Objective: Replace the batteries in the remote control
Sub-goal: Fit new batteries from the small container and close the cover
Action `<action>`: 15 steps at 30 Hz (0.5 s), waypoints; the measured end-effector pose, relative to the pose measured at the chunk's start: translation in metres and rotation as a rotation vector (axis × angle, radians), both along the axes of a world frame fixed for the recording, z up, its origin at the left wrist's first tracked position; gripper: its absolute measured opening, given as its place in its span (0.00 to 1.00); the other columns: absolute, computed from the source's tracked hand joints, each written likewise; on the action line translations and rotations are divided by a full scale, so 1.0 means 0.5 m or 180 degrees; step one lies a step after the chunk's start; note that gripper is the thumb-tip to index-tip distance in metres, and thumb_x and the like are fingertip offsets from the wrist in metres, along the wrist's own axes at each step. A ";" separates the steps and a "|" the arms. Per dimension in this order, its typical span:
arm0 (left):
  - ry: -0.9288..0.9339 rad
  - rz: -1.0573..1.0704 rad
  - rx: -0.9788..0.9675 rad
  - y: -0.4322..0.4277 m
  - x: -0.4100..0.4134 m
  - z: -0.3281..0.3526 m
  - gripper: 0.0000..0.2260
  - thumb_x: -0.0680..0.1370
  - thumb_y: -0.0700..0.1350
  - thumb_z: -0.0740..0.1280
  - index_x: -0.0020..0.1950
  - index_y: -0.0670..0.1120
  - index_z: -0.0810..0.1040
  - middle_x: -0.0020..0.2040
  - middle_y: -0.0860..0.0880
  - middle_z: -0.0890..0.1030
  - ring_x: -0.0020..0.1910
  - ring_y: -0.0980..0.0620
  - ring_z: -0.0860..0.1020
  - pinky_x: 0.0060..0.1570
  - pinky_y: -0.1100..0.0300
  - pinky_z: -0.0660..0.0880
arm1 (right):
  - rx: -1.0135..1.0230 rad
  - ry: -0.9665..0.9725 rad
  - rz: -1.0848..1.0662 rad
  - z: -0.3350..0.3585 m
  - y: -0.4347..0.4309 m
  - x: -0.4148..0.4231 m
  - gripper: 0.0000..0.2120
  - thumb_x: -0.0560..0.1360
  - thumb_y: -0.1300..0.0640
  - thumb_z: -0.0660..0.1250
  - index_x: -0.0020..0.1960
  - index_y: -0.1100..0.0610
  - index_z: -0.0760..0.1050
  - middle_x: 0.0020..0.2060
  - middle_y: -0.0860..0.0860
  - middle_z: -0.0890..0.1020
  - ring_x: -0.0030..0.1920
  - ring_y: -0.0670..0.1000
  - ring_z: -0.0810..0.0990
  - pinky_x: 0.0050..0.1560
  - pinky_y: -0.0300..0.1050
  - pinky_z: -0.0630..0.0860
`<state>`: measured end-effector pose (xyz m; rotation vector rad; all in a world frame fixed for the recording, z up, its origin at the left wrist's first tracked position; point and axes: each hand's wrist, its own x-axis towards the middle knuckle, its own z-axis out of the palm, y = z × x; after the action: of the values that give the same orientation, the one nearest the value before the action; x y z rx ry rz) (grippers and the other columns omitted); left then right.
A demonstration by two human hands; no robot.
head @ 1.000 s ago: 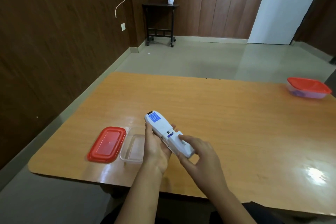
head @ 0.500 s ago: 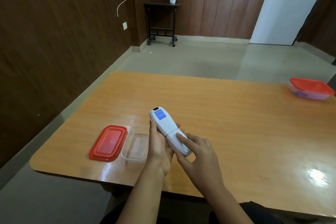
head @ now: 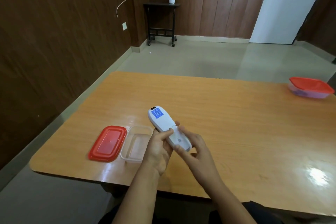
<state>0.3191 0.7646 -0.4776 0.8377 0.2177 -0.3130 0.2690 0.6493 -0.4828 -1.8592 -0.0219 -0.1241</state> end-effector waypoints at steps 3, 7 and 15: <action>-0.0189 0.0065 -0.0058 -0.013 -0.004 0.003 0.20 0.78 0.33 0.58 0.70 0.44 0.67 0.57 0.43 0.81 0.60 0.45 0.78 0.54 0.49 0.78 | 0.1712 0.0954 -0.0253 0.015 -0.013 0.004 0.14 0.75 0.57 0.68 0.60 0.50 0.74 0.51 0.49 0.81 0.44 0.47 0.81 0.42 0.40 0.79; -0.0314 0.0058 0.0391 -0.015 0.000 -0.003 0.17 0.78 0.34 0.61 0.67 0.42 0.71 0.57 0.41 0.80 0.56 0.47 0.78 0.55 0.55 0.75 | 0.2357 0.1544 -0.0110 0.010 -0.032 0.010 0.06 0.73 0.62 0.69 0.49 0.62 0.79 0.41 0.55 0.83 0.39 0.49 0.80 0.40 0.38 0.80; -0.0603 0.0375 0.0987 -0.026 -0.002 -0.012 0.13 0.77 0.36 0.64 0.61 0.42 0.75 0.51 0.46 0.82 0.49 0.51 0.81 0.49 0.60 0.76 | 0.2335 0.1283 -0.0394 0.011 -0.027 0.012 0.07 0.71 0.63 0.71 0.49 0.62 0.78 0.36 0.51 0.85 0.34 0.46 0.82 0.44 0.39 0.79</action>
<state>0.3182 0.7516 -0.4838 1.1494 0.1393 -0.0881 0.2752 0.6356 -0.4773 -1.1232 0.3721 0.1460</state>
